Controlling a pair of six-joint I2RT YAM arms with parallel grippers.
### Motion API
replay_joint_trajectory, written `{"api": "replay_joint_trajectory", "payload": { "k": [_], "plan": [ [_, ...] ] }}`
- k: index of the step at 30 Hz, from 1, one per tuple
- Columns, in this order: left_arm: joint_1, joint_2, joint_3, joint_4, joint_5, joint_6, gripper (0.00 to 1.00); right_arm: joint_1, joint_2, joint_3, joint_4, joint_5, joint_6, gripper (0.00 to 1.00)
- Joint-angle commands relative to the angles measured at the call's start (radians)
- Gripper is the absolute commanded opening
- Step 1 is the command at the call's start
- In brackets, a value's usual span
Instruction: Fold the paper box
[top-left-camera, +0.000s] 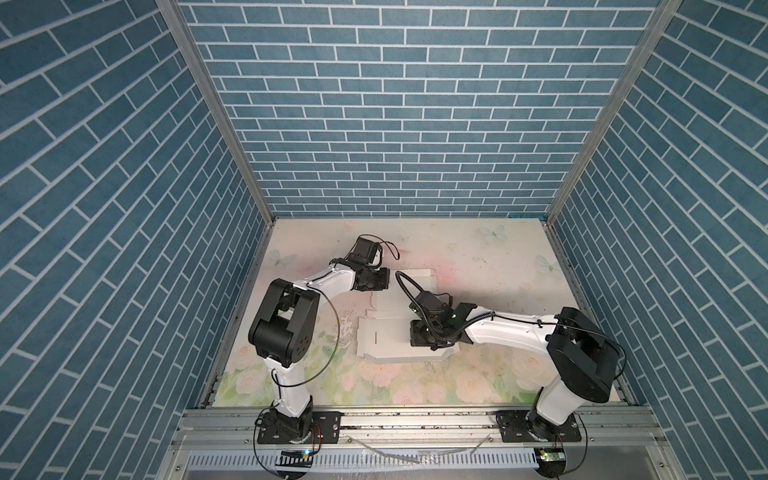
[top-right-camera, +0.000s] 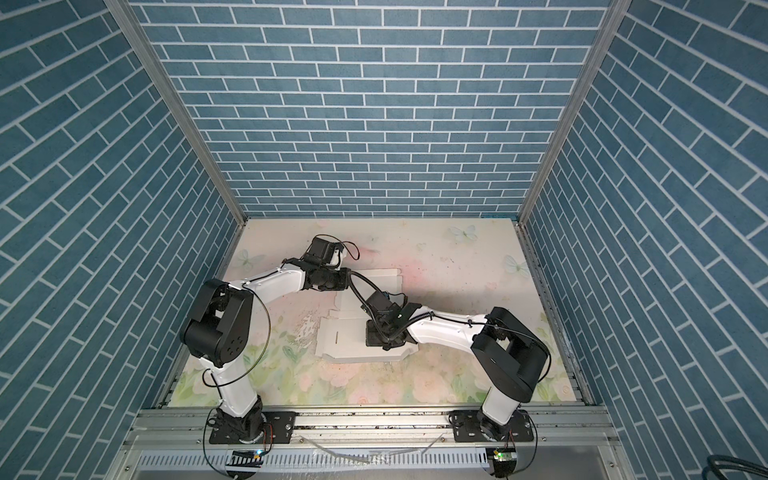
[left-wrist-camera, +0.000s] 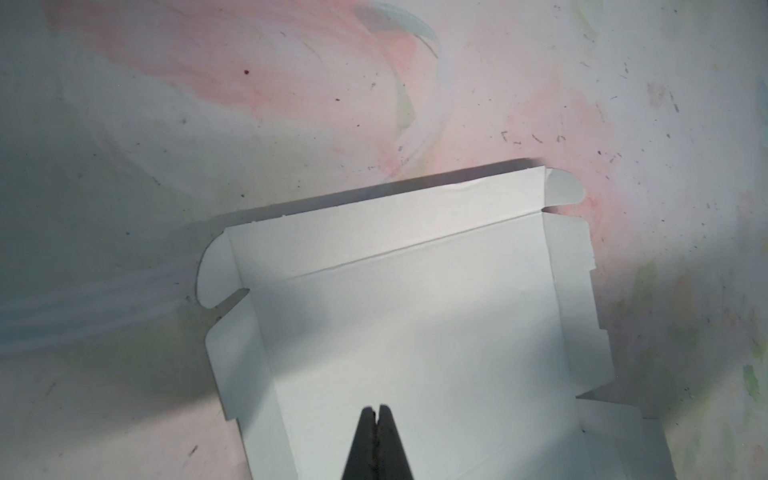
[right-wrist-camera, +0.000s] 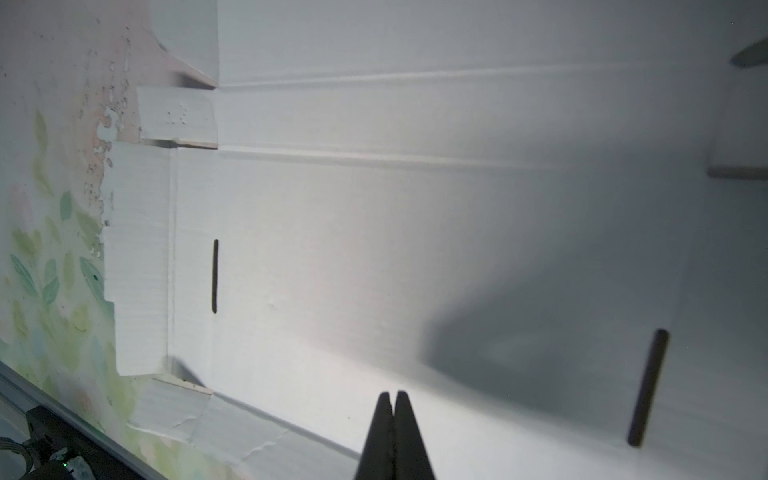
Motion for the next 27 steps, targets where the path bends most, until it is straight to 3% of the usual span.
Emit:
{"api": "replay_joint_trajectory", "payload": {
  "k": [1, 13, 27],
  "plan": [
    [-0.005, 0.002, -0.035, 0.033, -0.067, -0.024, 0.00, 0.003, 0.024, 0.020, -0.002, -0.016, 0.043, 0.00],
    [-0.004, -0.027, -0.154, 0.073, -0.177, -0.098, 0.00, -0.052, 0.078, -0.015, -0.016, -0.052, 0.034, 0.00],
    [-0.026, -0.112, -0.279, 0.051, -0.257, -0.218, 0.00, -0.189, 0.117, 0.009, -0.097, -0.051, -0.086, 0.00]
  ]
}}
